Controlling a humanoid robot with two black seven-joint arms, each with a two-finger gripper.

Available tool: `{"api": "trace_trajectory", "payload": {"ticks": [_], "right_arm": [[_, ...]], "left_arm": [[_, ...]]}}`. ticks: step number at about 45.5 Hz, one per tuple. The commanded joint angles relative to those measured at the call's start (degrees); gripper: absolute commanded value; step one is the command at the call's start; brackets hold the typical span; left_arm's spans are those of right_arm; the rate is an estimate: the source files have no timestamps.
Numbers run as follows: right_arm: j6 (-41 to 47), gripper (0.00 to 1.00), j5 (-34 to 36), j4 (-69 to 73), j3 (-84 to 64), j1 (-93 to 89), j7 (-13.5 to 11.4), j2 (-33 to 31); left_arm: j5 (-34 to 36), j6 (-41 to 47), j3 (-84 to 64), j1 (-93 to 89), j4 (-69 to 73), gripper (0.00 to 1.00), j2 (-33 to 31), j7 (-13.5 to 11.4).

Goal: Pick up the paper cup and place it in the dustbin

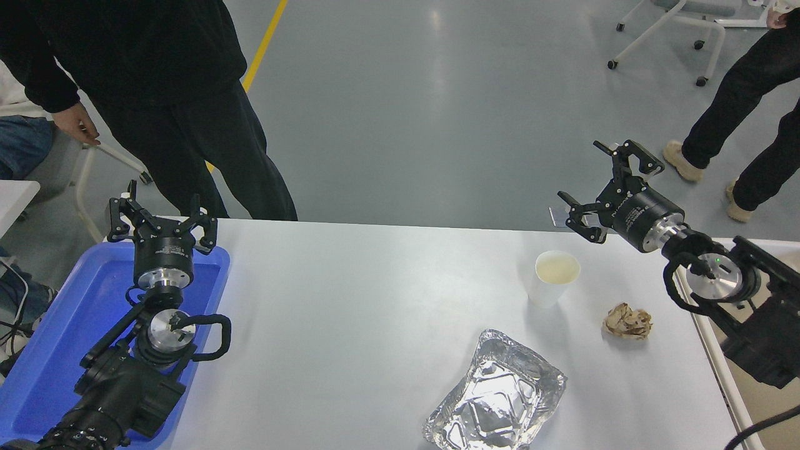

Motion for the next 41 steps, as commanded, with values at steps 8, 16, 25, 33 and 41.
{"api": "trace_trajectory", "payload": {"ticks": [8, 16, 25, 33, 41], "right_arm": [[0.2, 1.0, -1.8, 1.0, -31.1, 21.9, -0.7, -10.5], [0.6, 1.0, -1.9, 3.0, -48.1, 33.1, -0.6, -11.8], [0.2, 1.0, -2.2, 11.6, -67.5, 47.1, -0.6, -12.8], [0.4, 1.0, -10.6, 21.5, -78.0, 57.6, -0.6, -14.8], [0.8, 1.0, -13.5, 32.1, -92.0, 70.8, -0.6, -14.7]], "left_arm": [[0.0, 0.0, 0.0, 0.0, 0.0, 0.99, 0.0, 0.0], [0.0, 0.0, 0.0, 0.0, -0.1, 0.99, 0.0, 0.0], [0.0, 0.0, 0.0, 0.0, 0.0, 0.99, 0.0, 0.0], [0.0, 0.0, 0.0, 0.0, 0.0, 0.99, 0.0, 0.0], [0.0, 0.0, 0.0, 0.0, -0.1, 0.99, 0.0, 0.0]]}}
